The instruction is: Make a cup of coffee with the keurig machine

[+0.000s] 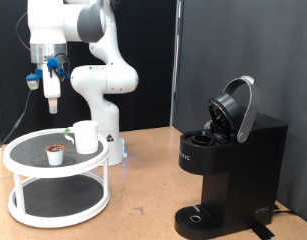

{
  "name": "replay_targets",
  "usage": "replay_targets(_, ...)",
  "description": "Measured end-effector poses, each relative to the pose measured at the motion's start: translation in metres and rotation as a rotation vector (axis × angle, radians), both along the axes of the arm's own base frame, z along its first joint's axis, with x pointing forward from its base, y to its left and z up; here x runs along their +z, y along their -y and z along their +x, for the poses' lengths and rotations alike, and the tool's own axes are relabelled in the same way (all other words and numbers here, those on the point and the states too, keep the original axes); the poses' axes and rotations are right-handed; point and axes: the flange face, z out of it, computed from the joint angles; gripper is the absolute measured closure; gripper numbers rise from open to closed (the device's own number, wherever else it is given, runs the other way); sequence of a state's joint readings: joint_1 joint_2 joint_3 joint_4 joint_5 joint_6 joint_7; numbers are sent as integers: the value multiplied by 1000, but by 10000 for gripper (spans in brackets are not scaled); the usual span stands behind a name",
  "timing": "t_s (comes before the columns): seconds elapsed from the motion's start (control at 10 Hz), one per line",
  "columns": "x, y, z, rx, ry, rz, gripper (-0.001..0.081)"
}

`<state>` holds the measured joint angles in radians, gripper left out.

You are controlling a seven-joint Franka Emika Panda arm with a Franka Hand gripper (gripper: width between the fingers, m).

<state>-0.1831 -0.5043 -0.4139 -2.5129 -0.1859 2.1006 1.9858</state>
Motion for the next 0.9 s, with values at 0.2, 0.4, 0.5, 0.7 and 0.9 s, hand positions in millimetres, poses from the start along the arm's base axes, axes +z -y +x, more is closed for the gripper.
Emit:
replay_targets(0.2, -15, -2, 2, 10, -4, -12, 72)
replay_targets(0.4, -37, -5, 5, 22, -10, -30, 72)
replay_targets(0.5, -47, -6, 8, 27, -9, -39, 72)
replay_targets(0.7, -67, -8, 9, 40, 0, -65, 72)
replay_targets(0.9, -86, -10, 8, 48, 3, -83, 72)
